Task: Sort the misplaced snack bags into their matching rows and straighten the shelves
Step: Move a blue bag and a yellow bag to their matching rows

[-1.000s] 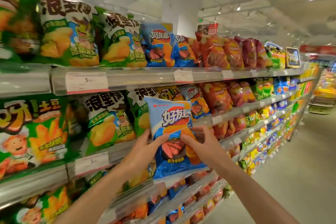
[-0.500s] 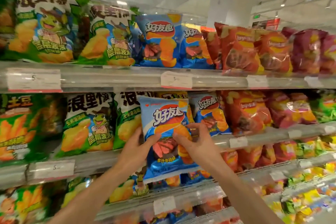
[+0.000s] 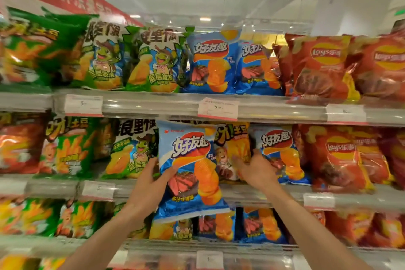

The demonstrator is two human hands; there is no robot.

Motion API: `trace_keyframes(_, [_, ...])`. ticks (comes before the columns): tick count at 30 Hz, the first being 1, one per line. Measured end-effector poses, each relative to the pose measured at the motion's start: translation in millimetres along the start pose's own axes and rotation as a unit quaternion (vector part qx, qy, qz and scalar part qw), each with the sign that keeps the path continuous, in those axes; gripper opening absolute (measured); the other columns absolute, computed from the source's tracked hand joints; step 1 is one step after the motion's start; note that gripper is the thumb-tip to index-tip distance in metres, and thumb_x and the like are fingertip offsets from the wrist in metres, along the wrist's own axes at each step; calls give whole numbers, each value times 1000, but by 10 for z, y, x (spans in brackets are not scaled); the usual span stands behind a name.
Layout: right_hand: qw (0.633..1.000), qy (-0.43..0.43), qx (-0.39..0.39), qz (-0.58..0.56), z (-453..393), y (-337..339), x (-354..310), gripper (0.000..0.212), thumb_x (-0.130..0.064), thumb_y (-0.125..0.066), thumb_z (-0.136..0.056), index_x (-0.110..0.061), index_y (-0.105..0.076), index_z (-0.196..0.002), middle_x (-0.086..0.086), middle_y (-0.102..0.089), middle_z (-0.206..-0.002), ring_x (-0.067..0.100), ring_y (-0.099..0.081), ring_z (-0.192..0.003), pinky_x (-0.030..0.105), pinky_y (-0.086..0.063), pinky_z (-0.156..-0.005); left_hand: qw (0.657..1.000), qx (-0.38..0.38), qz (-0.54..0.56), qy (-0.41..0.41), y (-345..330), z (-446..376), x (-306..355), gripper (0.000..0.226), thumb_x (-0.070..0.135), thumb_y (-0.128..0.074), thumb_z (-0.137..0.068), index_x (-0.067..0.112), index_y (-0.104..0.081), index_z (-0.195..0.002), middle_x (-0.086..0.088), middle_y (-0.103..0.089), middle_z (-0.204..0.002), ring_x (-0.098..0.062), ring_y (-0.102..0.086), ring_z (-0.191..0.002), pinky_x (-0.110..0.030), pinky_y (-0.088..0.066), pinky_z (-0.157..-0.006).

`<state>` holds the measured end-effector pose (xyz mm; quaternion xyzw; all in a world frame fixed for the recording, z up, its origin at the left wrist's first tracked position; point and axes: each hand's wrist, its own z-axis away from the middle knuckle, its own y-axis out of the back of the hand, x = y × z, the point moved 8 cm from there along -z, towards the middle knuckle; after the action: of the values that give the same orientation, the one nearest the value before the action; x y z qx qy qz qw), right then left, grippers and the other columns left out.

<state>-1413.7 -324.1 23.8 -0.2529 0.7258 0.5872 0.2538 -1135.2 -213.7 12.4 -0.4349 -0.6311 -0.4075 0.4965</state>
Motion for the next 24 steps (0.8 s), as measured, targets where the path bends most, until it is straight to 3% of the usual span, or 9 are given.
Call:
trace_keyframes(2, [1000,-5,-17,-15,-26,-66,3,81,-65,-58,-86,-1,-42,-134,15,-68,-110,36,-62,-110,47,-48,-96,1000,10,1,-7,61,3,38,25,37,-66,-91,33,-58,-114,7,-72,-106,-3,-71,-84,-23,-56,-65])
trace_keyframes(7, [999,-2,24,-40,-7,-38,-55,97,-66,-66,-80,-2,-36,-145,16,-56,-132,35,-51,-126,46,-45,-102,1000,10,-15,-4,161,7,80,41,47,-67,-85,29,-56,-121,2,-74,-106,-14,-74,-81,-32,-57,-57])
trace_keyframes(10, [997,11,36,-62,2,15,-97,102,-71,-70,-72,-10,-38,-146,10,-59,-127,30,-58,-115,45,-51,-95,999,2,-34,-5,177,1,80,47,50,-66,-84,29,-54,-124,-1,-73,-106,-18,-73,-73,-27,-51,-48])
trace_keyframes(15, [995,33,44,-86,-126,173,-44,110,-94,-62,-46,-22,-53,-129,3,-65,-119,22,-65,-100,45,-58,-85,998,6,-57,-15,216,-57,93,48,50,-65,-86,29,-52,-126,1,-72,-105,-18,-73,-70,-37,-56,-50])
trace_keyframes(17, [994,42,45,-95,-32,325,-139,96,-80,-74,-57,-17,-56,-127,1,-67,-110,20,-66,-95,41,-57,-83,998,7,-64,-26,211,-81,102,50,49,-65,-86,27,-52,-128,3,-71,-109,-13,-74,-80,-38,-61,-63])
trace_keyframes(19, [993,45,39,-100,25,471,-153,74,-55,-81,-73,-12,-56,-128,-4,-67,-99,16,-65,-88,33,-53,-78,998,11,-52,-40,208,-93,112,46,46,-65,-86,25,-55,-126,3,-71,-110,-8,-73,-86,-30,-60,-68])
trace_keyframes(24, [995,42,15,-89,64,798,66,85,-54,-81,-72,-17,-48,-140,-7,-66,-100,17,-70,-87,31,-55,-71,994,1,-84,-67,50,-160,113,43,50,-64,-87,27,-56,-122,6,-72,-108,-9,-73,-90,-31,-60,-70])
